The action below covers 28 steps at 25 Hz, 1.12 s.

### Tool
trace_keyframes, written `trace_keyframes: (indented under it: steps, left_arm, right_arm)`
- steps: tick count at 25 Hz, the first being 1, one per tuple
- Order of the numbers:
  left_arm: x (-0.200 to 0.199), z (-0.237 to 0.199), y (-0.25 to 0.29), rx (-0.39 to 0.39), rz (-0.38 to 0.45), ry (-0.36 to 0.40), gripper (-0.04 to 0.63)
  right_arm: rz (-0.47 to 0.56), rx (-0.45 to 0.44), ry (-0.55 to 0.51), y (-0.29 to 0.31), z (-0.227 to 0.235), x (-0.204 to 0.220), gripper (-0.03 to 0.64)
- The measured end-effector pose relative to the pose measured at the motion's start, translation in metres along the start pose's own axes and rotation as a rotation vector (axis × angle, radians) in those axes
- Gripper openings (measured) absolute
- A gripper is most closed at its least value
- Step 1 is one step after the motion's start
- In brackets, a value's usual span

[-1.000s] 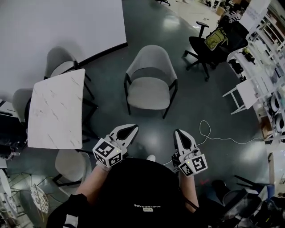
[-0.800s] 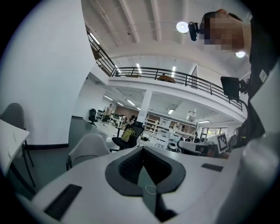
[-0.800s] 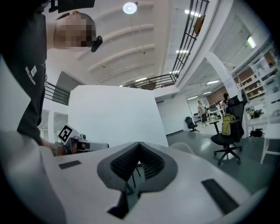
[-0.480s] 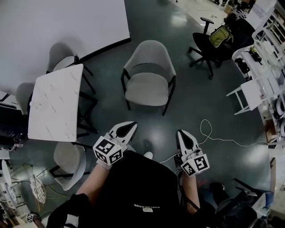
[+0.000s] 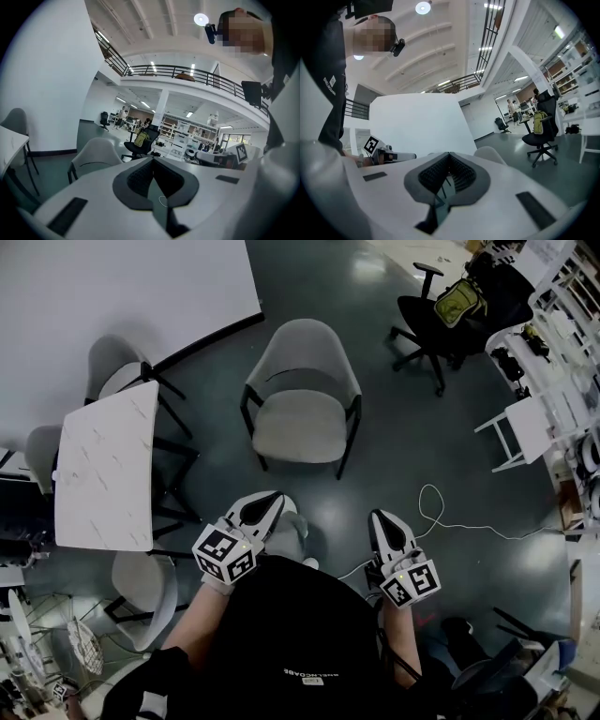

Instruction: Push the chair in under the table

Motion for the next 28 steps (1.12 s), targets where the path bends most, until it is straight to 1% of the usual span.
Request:
trace_keyframes:
  steps: [6,12,15,19,22,24,26,28]
  left_arm:
    - [-0.014,-0.045,0.045,0.004,-0.003,-0.042,0.006]
    - [-0.028,-0.101,0.087,0.004,-0.047,-0.068,0.006]
    - [-0.035,-0.129,0.105,-0.007,-0.074,-0.061,0.006]
    - [-0.038,-0.156,0.12,-0.027,-0.135,-0.024,0.007]
    - [-0.035,-0.169,0.133,-0.022,-0.176,-0.031,0.008]
    - [-0.033,-0.177,0.141,-0.032,-0.195,-0.04,0.008]
    - [-0.03,-0.185,0.151,-0.055,-0.213,-0.051,0.012]
    - [-0.024,-0.189,0.165,-0.082,-0.236,-0.07,0.034]
  right_arm:
    - [-0.032,0.015,-0.002,0.049,0.035,-0.011,0.011]
    - [-0.068,0.022,-0.01,0.12,0.076,-0.023,0.011]
    - [-0.077,0.021,-0.015,0.157,0.096,-0.028,0.011]
    - [-0.107,0.013,-0.027,0.203,0.123,-0.03,0.012]
    - [-0.133,0.012,-0.048,0.235,0.149,-0.039,0.012]
    - [-0.158,-0.005,-0.07,0.26,0.164,-0.046,0.014]
    - [-0.19,-0.043,-0.113,0.288,0.18,-0.05,0.017]
    - [-0.241,-0.088,-0.168,0.32,0.2,-0.052,0.029]
Point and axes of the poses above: the fingertips, and each gripper's own axes: y forward along the fingers, z to its right, x out of its underside, the point moved 2 cm from there along -y, backward along the fingers, and after that the axes turned 3 degrees about y, right-handed, at the moved point
